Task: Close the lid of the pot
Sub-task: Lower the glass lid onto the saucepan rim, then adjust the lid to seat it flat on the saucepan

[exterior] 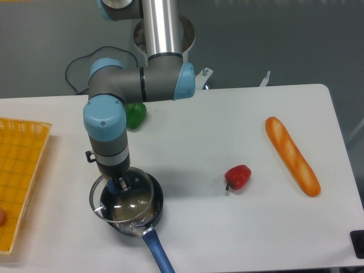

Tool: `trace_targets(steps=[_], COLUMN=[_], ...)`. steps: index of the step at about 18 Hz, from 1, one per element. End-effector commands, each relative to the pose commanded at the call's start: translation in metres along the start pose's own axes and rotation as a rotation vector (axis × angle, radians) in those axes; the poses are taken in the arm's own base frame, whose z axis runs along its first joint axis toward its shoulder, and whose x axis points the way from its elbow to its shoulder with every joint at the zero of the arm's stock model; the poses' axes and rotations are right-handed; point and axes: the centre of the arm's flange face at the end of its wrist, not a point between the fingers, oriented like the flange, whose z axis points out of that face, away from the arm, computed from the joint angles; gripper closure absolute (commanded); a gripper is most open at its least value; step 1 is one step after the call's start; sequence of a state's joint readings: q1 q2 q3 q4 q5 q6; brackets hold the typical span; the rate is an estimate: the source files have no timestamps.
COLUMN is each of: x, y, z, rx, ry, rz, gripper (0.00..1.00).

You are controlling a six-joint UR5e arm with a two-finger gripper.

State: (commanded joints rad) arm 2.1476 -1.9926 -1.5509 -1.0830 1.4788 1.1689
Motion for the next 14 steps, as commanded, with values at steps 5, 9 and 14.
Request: trace_targets(steps=[5, 9, 14], x=[-0.0014, -0.0042, -0.0098], y=[-0.0008, -0.0013, -0.0041], z=[-0.0001, -0.0042, -0.0070], rx=[0.002, 0.005, 0.010], ry=[-0.001, -0.009, -0.017], rz=[0.005, 0.007, 0.008], gripper=[0.51, 0.51, 0.51])
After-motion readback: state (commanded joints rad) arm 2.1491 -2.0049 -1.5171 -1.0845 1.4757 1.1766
